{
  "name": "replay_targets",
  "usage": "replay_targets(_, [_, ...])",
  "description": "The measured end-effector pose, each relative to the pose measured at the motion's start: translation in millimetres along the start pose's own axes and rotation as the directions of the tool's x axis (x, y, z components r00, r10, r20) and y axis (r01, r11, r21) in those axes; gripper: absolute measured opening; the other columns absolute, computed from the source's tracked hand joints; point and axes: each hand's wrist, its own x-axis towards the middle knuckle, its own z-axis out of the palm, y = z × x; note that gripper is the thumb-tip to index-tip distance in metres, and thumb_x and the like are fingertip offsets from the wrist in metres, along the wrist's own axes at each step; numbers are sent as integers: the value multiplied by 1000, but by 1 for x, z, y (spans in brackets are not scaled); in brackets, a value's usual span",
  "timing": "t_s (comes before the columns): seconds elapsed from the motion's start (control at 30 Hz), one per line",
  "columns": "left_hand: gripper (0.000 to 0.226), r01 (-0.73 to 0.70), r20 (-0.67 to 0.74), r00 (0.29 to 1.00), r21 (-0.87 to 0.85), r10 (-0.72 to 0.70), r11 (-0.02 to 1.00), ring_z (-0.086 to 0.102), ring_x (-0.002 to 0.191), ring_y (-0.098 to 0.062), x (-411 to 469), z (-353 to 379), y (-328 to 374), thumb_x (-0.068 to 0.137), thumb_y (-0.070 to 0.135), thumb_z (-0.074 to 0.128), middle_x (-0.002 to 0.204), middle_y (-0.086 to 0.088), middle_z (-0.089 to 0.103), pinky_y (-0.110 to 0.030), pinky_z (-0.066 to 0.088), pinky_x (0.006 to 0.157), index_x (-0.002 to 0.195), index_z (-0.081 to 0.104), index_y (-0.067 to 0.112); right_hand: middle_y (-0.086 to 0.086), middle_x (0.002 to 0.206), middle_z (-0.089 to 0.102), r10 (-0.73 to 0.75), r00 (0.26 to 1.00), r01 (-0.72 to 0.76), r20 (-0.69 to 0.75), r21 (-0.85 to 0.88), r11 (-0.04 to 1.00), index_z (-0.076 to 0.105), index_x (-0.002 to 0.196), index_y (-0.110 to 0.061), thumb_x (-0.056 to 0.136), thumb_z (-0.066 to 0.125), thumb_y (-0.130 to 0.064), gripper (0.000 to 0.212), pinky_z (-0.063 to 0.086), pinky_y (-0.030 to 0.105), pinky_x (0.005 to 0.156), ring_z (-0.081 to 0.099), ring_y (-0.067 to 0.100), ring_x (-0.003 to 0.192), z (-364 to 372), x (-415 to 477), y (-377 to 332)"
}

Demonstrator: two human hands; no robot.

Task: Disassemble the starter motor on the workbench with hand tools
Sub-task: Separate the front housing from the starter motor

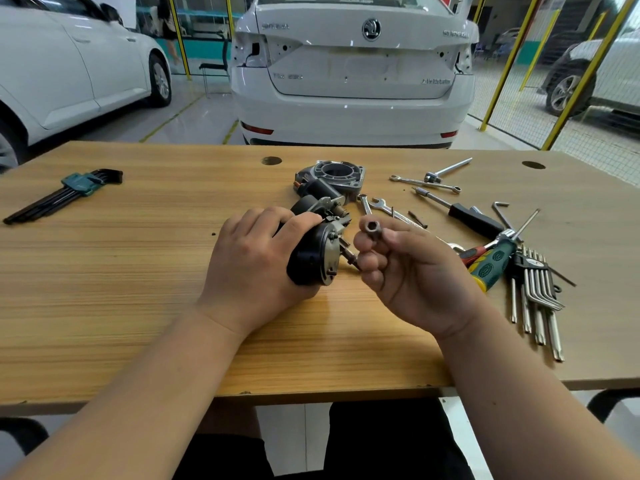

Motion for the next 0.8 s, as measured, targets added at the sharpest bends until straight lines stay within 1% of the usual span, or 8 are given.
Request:
replay_targets(0.07, [58, -2, -13, 1000, 2, 2, 1000, 62, 88, -34, 0, 0, 0, 70, 46, 60, 101, -10, 66, -43, 44, 79, 117, 67, 13, 2, 75, 63, 37, 988, -49, 153, 78, 996, 73, 87, -10, 75, 71, -9, 13, 52, 19, 55, 61, 9, 61, -2, -1, -1])
replay_targets(0.13, [58, -8, -20, 1000, 5, 8, 1000, 61, 89, -33, 0, 1, -1, 70, 46, 61, 102, -10, 66, -42, 43, 79, 117, 66, 13, 1, 77, 62, 60, 972, -86, 228, 106, 991, 72, 90, -10, 73, 76, -14, 18, 51, 19, 57, 60, 8, 62, -3, 0, -1])
replay_targets(0.2, [58, -10, -28, 1000, -3, 10, 1000, 61, 89, -33, -1, 1, -1, 70, 46, 62, 102, -10, 65, -42, 43, 79, 118, 64, 14, 1, 77, 61, 76, 968, -106, 239, 113, 988, 70, 92, -9, 73, 77, -14, 20, 51, 19, 56, 59, 8, 62, -4, 1, 0])
replay_targets(0.33, [60, -24, -36, 999, -19, 23, 1000, 60, 90, -32, -2, 3, -4, 70, 47, 62, 104, -9, 65, -42, 43, 79, 122, 51, 21, 2, 78, 63, 84, 968, -105, 237, 79, 991, 72, 96, -9, 74, 76, -16, 23, 52, 20, 57, 61, 9, 62, -8, 3, 2])
replay_targets(0.4, [60, -22, -36, 999, -24, 21, 999, 60, 91, -31, -2, 3, -5, 70, 48, 62, 104, -9, 64, -42, 43, 79, 123, 49, 23, 3, 79, 63, 83, 969, -99, 234, 61, 993, 73, 97, -9, 74, 76, -16, 24, 52, 21, 57, 61, 10, 63, -10, 3, 2])
replay_targets(0.53, [61, -22, -28, 999, -34, 21, 999, 60, 93, -30, -2, 3, -6, 70, 48, 61, 106, -8, 64, -42, 43, 80, 124, 48, 23, 5, 78, 63, 77, 971, -95, 225, 69, 993, 73, 96, -7, 71, 79, -13, 27, 52, 22, 56, 60, 12, 62, -10, 4, 1])
replay_targets(0.63, [63, -18, -29, 999, -38, 17, 999, 60, 93, -31, -2, 3, -6, 69, 46, 65, 106, -9, 64, -43, 44, 80, 124, 48, 22, 6, 77, 63, 77, 972, -98, 223, 83, 992, 73, 95, -7, 69, 80, -12, 27, 52, 23, 54, 60, 13, 61, -9, 4, 2])
replay_targets(0.8, [66, -17, -21, 1000, -29, 17, 999, 61, 92, -32, -2, 3, -6, 66, 43, 73, 106, -10, 65, -43, 44, 80, 124, 50, 21, 6, 79, 64, 94, 961, -122, 259, 93, 988, 73, 99, -6, 74, 76, -11, 26, 52, 23, 56, 61, 13, 62, -11, 3, 2])
